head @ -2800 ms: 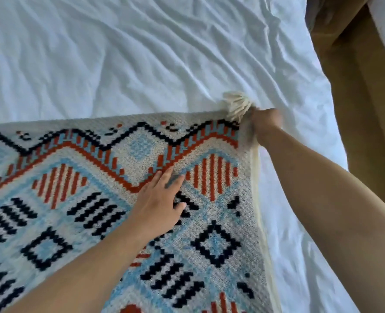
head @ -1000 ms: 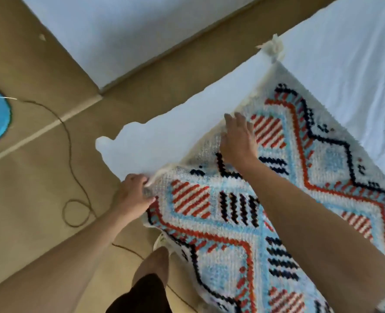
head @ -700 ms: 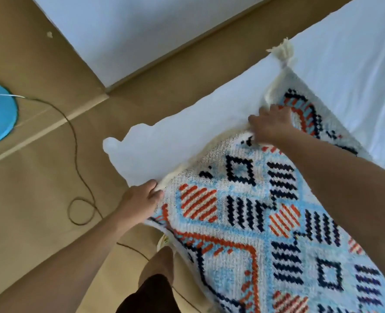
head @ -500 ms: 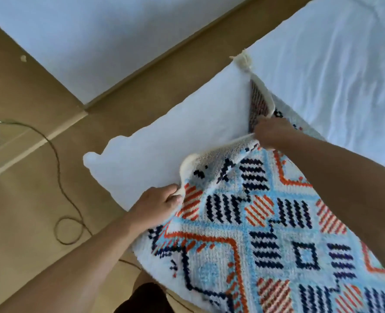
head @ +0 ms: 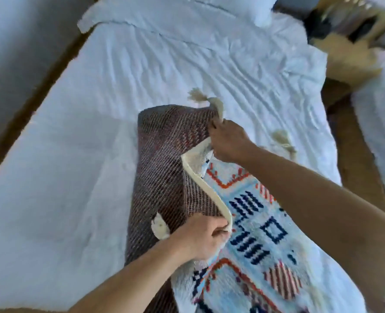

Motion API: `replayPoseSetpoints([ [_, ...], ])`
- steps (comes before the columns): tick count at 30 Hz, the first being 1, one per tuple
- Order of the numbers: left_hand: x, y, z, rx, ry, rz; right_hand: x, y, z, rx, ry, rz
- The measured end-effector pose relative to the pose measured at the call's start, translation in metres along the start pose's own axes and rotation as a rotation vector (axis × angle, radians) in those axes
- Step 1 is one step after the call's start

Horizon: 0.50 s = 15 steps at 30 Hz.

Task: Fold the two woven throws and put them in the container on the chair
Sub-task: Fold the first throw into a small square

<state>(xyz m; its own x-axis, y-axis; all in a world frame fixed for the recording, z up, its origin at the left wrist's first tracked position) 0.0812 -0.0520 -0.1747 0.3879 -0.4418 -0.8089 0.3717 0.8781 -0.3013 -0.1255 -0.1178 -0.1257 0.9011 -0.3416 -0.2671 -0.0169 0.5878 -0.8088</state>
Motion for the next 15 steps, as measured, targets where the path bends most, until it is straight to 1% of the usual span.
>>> replayPoseSetpoints([
  [5, -0.124, 0.123, -0.115, 0.254, 0.057, -0.088, -0.169, 0.104, 0.097, 0.037, 0.159, -0.200],
  [7, -0.157, 0.173, -0.152, 0.318, 0.040, -0.116, -0.218, 0.158, 0.128, 0.061, 0.180, -0.324],
  [8, -0.165, 0.194, -0.165, 0.333, 0.031, -0.139, -0.232, 0.187, 0.143, 0.081, 0.186, -0.420],
  [11, -0.166, 0.241, -0.184, 0.302, 0.016, -0.199, -0.238, 0.278, 0.201, 0.124, 0.259, -0.710],
  [13, -0.143, 0.258, -0.181, 0.255, -0.066, -0.202, -0.222, 0.346, 0.244, 0.180, 0.358, -0.877],
  [15, -0.100, 0.268, -0.169, 0.180, -0.193, -0.226, -0.195, 0.415, 0.285, 0.280, 0.484, -1.074],
])
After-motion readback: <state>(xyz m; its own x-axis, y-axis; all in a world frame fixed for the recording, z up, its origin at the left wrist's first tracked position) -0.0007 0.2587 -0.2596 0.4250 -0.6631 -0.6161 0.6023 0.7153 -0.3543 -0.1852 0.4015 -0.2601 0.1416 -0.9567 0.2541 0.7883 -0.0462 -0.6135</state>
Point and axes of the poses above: each hand's wrist, its own z-axis away from the middle knuckle, its own y-axis out of the palm, x = y × z, the point moved 3 cm from there along -z, towards the middle knuckle, and after that the axes turned 14 degrees about x, right-handed, at the moved point
